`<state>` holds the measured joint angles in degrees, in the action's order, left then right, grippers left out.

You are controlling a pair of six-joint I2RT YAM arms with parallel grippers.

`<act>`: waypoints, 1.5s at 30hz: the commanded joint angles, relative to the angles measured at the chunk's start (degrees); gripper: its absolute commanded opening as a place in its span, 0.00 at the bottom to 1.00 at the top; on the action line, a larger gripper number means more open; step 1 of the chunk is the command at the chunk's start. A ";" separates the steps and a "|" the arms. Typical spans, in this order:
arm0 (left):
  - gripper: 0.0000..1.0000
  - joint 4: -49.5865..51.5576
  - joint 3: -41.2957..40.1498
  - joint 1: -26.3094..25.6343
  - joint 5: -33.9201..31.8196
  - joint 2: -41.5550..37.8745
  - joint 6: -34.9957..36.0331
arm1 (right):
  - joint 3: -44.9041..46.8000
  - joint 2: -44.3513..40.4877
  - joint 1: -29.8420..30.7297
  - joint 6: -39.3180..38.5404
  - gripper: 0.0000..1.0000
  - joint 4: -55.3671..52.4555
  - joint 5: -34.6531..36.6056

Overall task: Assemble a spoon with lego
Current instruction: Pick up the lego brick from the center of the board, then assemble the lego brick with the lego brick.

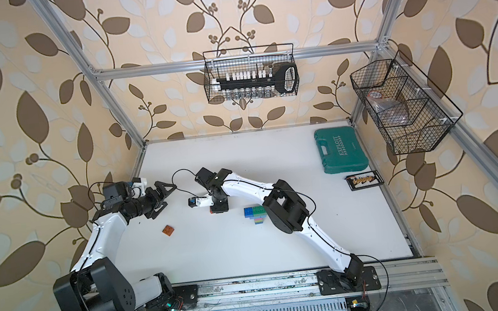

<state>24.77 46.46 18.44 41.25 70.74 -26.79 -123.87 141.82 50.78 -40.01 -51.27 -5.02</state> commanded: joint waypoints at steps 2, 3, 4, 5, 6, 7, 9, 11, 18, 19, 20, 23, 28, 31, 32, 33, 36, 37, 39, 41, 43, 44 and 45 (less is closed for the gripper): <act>0.99 1.05 -1.24 0.34 3.80 -4.30 1.87 | -2.25 -8.50 -0.24 3.87 0.00 -3.23 -1.04; 0.99 1.38 -1.72 0.37 3.92 -5.03 1.83 | -2.29 -10.37 -0.49 3.97 0.00 -3.92 -0.33; 0.99 1.49 -2.17 0.37 3.96 -5.84 1.90 | -2.48 -11.82 -0.77 3.83 0.00 -4.88 0.70; 0.99 1.49 -2.78 0.33 4.21 -6.78 1.83 | -2.73 -13.27 -1.04 3.55 0.00 -6.26 1.71; 0.99 1.43 -3.30 0.22 4.44 -7.69 1.70 | -2.73 -14.79 -1.33 3.29 0.00 -7.77 2.67; 0.99 1.23 -3.82 0.11 4.66 -8.54 1.32 | -2.57 -16.36 -1.56 3.00 0.00 -9.08 3.35; 0.99 0.40 -5.09 -1.07 4.98 -10.33 0.09 | -0.60 -20.28 -2.56 2.46 0.00 -11.42 4.00; 0.99 -1.01 -6.45 -3.83 4.36 -12.00 -1.62 | 2.07 -24.39 -3.55 1.35 0.00 -13.77 4.06; 0.99 -12.15 -14.14 -22.79 -3.72 -15.60 -12.23 | 16.92 -39.07 -5.47 -4.54 0.00 -19.98 6.20; 0.99 -13.87 -15.17 -24.83 -4.70 -15.44 -13.33 | 18.34 -40.03 -5.58 -4.81 0.00 -20.67 6.23; 0.99 -15.72 -16.10 -27.10 -5.85 -15.06 -14.39 | 20.00 -40.92 -5.83 -4.49 0.00 -20.69 6.27; 0.99 -20.85 -17.90 -33.40 -8.40 -13.11 -16.56 | 23.34 -42.26 -6.13 -4.02 0.00 -20.75 3.61; 0.99 -25.57 -20.06 -39.71 -11.84 -11.00 -18.41 | 26.20 -40.78 -6.13 -2.99 0.00 -18.60 3.62; 0.99 -26.91 -20.44 -41.46 -12.67 -9.48 -18.92 | 27.22 -40.17 -6.12 -2.19 0.00 -17.04 2.22; 0.99 -27.22 -20.44 -42.10 -12.94 -8.86 -19.10 | 27.55 -40.17 -6.04 -1.63 0.00 -16.29 1.51; 0.99 -27.91 -20.51 -42.79 -13.17 -8.18 -19.31 | 28.09 -40.13 -5.93 -1.41 0.00 -15.63 1.08; 0.99 -29.31 -20.28 -44.16 -13.26 -6.06 -19.50 | 30.36 -40.06 -5.52 -1.13 0.00 -13.40 1.51; 0.99 -29.59 -20.13 -44.29 -13.22 -5.62 -19.59 | 30.85 -40.06 -5.53 -1.30 0.00 -13.13 1.16; 0.99 -30.16 -20.00 -44.53 -13.13 -4.84 -19.68 | 31.83 -40.21 -5.59 -1.17 0.00 -12.37 1.03; 0.99 -30.64 -19.95 -44.71 -12.96 -4.10 -19.79 | 32.50 -40.13 -5.53 -0.97 0.00 -11.99 0.76; 0.99 -31.21 -19.79 -44.91 -12.82 -3.32 -19.91 | 33.39 -40.21 -5.65 -1.21 0.00 -11.51 0.46; 0.99 -31.43 -19.75 -45.07 -12.78 -2.88 -19.97 | 33.89 -40.18 -5.69 -1.15 0.00 -10.91 0.76; 0.99 -31.65 -19.57 -45.23 -12.78 -2.49 -19.97 | 34.32 -40.15 -5.84 -1.08 0.00 -10.48 0.66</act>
<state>-4.03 26.20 -26.02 28.60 67.59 -46.26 -91.05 101.01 44.97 -41.91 -63.37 -3.01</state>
